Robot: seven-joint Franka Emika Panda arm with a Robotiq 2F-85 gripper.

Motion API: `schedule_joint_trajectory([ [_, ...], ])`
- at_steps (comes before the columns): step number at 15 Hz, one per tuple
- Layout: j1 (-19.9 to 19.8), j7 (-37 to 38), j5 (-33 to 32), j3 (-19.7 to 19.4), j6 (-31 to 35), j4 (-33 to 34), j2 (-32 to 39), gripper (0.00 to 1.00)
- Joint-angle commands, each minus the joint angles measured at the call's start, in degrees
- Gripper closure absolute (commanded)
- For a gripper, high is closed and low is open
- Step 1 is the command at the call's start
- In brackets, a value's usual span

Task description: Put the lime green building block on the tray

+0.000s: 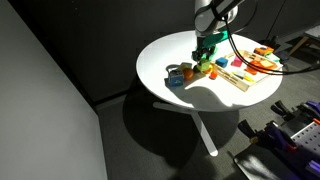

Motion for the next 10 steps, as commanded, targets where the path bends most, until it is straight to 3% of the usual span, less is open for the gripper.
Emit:
schedule_joint_trajectory([
  [1, -0.53, 1.59, 0.04, -0.89, -3.21, 0.36, -2.25, 0.71],
  [10, -3.62, 7.25, 0.93, -3.82, -6.6, 0.77, -3.79, 0.71],
])
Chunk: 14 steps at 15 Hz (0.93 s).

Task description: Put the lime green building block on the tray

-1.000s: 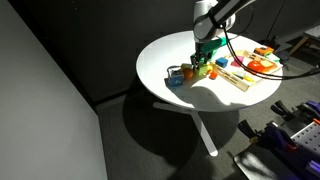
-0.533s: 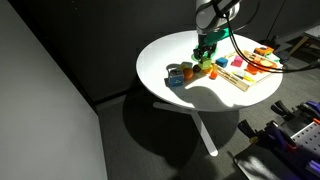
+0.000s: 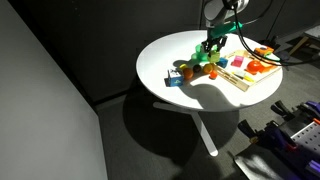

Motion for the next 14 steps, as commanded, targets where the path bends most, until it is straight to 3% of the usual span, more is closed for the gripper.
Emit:
schedule_joint_trajectory([
  [1, -1.54, 1.79, 0.96, -0.69, -2.81, 0.18, -1.45, 0.71],
  [14, -7.95, 0.43, 1.44, -2.62, -1.91, -4.28, -5.89, 0.71],
])
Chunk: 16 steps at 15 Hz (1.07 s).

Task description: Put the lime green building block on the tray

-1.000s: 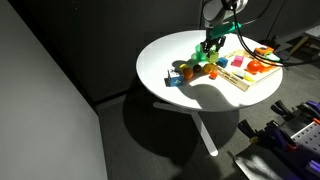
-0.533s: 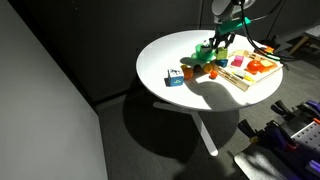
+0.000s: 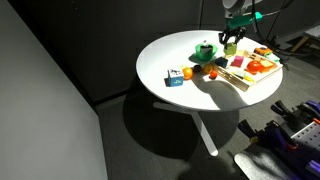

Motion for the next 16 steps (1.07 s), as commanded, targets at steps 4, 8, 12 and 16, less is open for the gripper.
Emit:
schedule_joint_trajectory([
  [4, -3.29, 0.44, 2.87, -1.4, -0.99, -1.04, -1.75, 0.71],
  [8, -4.97, 2.03, 5.11, -2.74, -1.2, -0.6, -1.56, 0.71],
  [12, -6.0, 4.89, 6.86, -4.28, -0.66, -0.51, -1.46, 0.71],
  [16, -6.29, 7.7, 7.33, -5.48, -0.36, -0.36, -1.46, 0.21],
])
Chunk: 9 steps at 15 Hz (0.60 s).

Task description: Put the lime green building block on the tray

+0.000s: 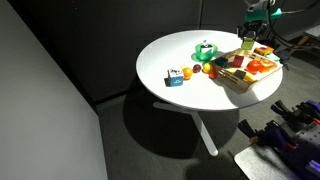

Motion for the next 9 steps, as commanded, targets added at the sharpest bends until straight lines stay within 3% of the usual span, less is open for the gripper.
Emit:
schedule_joint_trajectory([
  [1, -0.45, 2.45, 1.18, -0.38, -0.54, -0.09, -1.17, 0.2],
  [4, -0.18, 2.15, 0.79, -0.21, 0.6, -1.15, -2.03, 0.01],
  [9, 0.18, -4.82, -0.17, 1.92, 2.67, -4.86, -5.54, 0.0],
])
